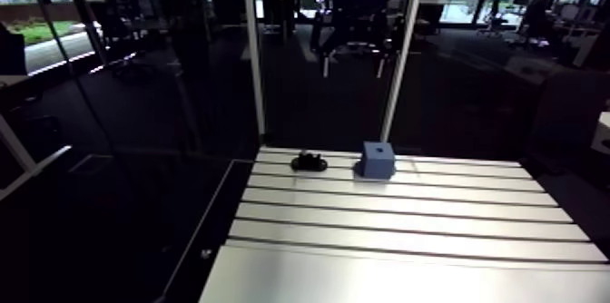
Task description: Pick up the M10 bolt and insert it into the hex recess until seated.
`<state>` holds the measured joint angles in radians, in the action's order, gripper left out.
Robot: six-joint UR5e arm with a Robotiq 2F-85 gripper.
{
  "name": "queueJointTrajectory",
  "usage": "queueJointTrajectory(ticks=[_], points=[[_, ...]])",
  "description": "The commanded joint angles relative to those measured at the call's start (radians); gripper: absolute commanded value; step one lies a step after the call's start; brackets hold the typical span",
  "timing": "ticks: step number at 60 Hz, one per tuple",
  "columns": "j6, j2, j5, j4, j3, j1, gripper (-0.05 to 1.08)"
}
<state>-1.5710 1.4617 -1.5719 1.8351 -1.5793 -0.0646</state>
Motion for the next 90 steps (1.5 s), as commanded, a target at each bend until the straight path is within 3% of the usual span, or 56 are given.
queueJointTrajectory(ticks=[1,14,31,43,59,69,79,90], points=[[0.084,-0.061,-0.004,0.083,-0.008,-0.026,0.0],[0.09,-0.102,-0.007,0.22,-0.038,-0.051,0.0],[0.09,-0.174,-0.022,0.281,-0.031,-0.085,0.0],[0.089,-0.234,-0.082,0.334,-0.013,-0.119,0.0],[0.078,-0.291,-0.078,0.377,0.003,-0.13,0.0],[0.073,-0.323,-0.065,0.406,0.006,-0.132,0.01],[0.073,-0.366,-0.037,0.434,0.011,-0.135,0.01],[0.073,-0.403,-0.036,0.438,0.019,-0.141,0.01]])
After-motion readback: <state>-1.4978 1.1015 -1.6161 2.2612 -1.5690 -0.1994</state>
